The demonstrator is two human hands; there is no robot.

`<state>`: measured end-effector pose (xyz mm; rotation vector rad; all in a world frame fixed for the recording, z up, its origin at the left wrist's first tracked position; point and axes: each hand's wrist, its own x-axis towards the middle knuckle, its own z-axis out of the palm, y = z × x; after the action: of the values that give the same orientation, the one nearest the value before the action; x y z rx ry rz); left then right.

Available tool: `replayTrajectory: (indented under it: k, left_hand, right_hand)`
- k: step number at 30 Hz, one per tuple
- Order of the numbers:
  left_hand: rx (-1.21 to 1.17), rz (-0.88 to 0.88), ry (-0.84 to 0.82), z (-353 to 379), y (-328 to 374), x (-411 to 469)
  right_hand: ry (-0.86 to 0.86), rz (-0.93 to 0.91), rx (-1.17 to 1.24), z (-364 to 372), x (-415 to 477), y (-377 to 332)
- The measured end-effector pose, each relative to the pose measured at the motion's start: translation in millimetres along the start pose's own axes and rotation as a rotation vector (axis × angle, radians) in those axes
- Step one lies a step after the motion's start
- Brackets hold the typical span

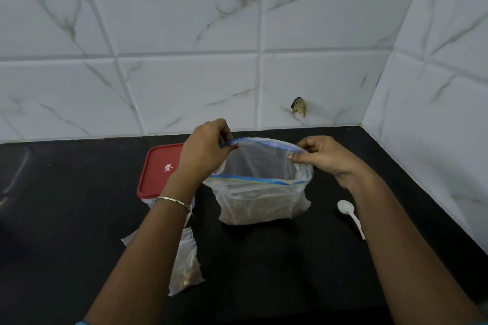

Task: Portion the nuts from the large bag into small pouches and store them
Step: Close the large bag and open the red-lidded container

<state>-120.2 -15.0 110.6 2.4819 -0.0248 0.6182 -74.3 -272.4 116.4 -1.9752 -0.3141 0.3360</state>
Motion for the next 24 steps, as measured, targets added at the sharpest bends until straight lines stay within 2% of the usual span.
replayTrajectory:
  k: [7,11,14,20,24]
  left_hand:
    - [0.073,0.035,-0.010,4,3,2]
    - [0.127,-0.009,-0.013,1,1,2]
    - [0.138,-0.049,-0.058,-4,1,4]
    - [0.125,-0.060,-0.092,-4,8,7]
    - [0.108,-0.076,-0.059,-5,8,8]
  right_hand:
    - [-0.275,-0.012,0.073,3,-4,-7]
    - [-0.168,-0.065,0.092,3,-2,-4]
    - [-0.092,-0.097,0.014,3,-2,-3]
    - [-0.294,-0.104,-0.181,12,-9,-6]
    - [-0.361,-0.013,-0.116,9,-13,-9]
